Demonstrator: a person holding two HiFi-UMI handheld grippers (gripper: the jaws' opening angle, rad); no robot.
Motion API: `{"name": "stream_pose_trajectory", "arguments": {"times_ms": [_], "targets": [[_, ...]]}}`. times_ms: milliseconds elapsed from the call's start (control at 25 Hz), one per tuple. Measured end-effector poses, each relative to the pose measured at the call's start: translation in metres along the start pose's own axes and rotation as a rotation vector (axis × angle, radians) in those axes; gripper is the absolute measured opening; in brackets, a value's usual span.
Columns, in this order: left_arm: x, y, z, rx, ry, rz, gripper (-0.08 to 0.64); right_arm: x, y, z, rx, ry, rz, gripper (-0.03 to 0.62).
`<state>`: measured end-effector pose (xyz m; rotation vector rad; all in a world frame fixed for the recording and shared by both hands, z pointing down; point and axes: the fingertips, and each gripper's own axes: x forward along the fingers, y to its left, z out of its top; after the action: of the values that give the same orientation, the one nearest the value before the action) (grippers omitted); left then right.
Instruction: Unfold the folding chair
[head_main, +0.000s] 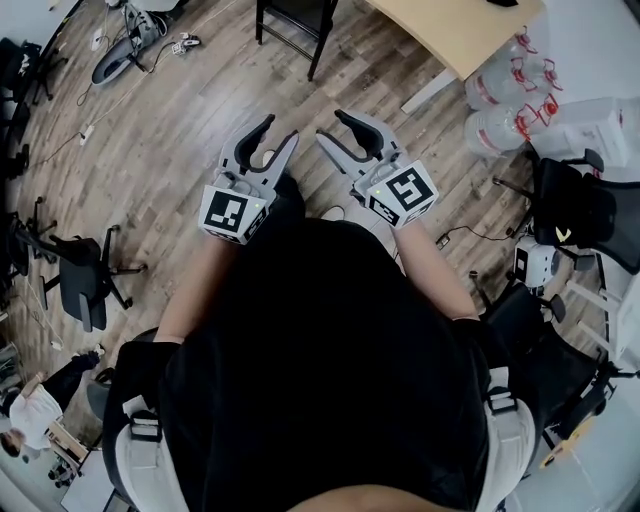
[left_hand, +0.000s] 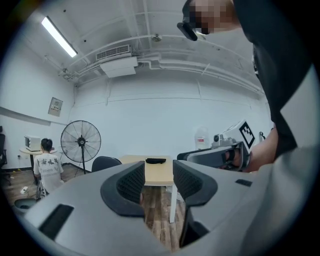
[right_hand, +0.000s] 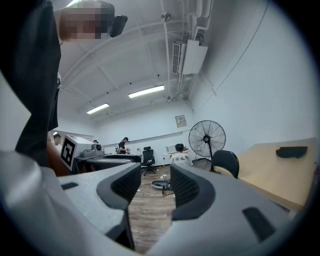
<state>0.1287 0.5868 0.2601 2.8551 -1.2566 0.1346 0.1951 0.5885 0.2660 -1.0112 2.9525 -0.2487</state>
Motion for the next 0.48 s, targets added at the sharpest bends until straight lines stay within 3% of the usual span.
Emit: {"name": "stream_pose_trajectory", "arguments": {"times_ms": [200,480], "targets": [[0.024,0.033,-0.003,-0.012,-0.019,-0.020,0.170,0.030,-0.023,0.001,-0.019,0.019,-0.017,0.176],[0.064,0.118,0.007,-0.028,-0.037,-0.035,0.170,0.111,-0.067,0.019,-0.048,0.056,-0.025,0.176]]}}
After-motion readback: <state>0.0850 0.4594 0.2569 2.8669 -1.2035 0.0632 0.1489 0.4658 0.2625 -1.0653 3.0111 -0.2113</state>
